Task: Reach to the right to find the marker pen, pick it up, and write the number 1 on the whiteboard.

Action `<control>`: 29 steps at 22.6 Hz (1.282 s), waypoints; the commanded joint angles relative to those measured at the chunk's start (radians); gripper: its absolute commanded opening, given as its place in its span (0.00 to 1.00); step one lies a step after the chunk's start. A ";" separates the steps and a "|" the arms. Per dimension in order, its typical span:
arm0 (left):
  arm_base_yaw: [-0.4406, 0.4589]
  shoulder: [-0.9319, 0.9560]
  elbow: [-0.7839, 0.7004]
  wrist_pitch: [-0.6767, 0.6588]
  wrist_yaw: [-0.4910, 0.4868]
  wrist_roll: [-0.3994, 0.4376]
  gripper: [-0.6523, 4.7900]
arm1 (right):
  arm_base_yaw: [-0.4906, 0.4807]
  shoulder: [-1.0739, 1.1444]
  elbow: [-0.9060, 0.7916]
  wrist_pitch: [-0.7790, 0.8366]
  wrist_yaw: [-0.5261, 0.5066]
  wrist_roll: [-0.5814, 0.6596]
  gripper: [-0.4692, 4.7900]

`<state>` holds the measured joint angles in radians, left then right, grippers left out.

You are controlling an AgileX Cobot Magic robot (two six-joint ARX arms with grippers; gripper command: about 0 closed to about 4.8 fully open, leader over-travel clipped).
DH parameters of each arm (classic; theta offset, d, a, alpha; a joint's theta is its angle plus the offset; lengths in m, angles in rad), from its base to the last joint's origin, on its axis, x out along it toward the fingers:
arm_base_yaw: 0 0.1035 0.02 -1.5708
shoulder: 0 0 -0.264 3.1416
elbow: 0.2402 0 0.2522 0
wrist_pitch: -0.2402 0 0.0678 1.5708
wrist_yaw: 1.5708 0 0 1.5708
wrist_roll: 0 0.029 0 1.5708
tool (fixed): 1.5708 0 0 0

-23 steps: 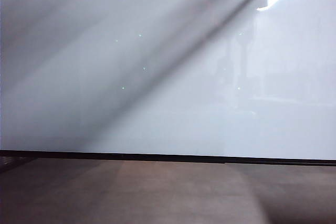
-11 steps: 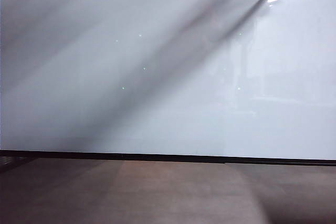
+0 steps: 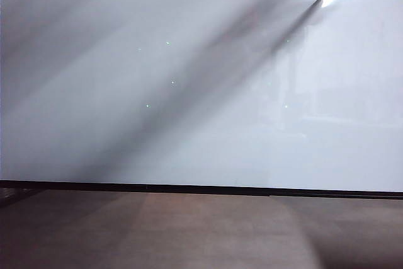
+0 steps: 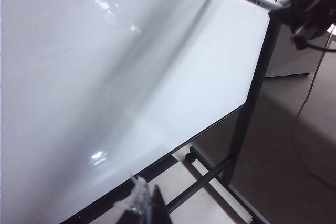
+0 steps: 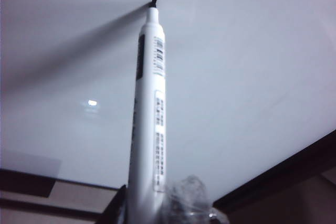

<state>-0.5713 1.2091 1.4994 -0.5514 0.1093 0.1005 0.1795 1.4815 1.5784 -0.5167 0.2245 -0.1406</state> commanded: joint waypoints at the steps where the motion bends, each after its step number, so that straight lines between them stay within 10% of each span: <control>1: -0.001 -0.004 0.007 0.006 -0.002 0.005 0.11 | -0.002 0.011 0.003 0.015 0.002 0.006 0.08; 19: 0.000 -0.004 0.007 0.003 -0.027 0.035 0.11 | -0.001 -0.177 0.003 -0.127 -0.042 0.008 0.08; 29: 0.000 -0.002 0.007 0.003 0.112 0.049 0.11 | -0.004 -0.536 0.003 -0.114 0.145 0.027 0.08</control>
<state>-0.5705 1.2091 1.4994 -0.5655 0.1402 0.1436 0.1772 0.9718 1.5772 -0.6563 0.3244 -0.1196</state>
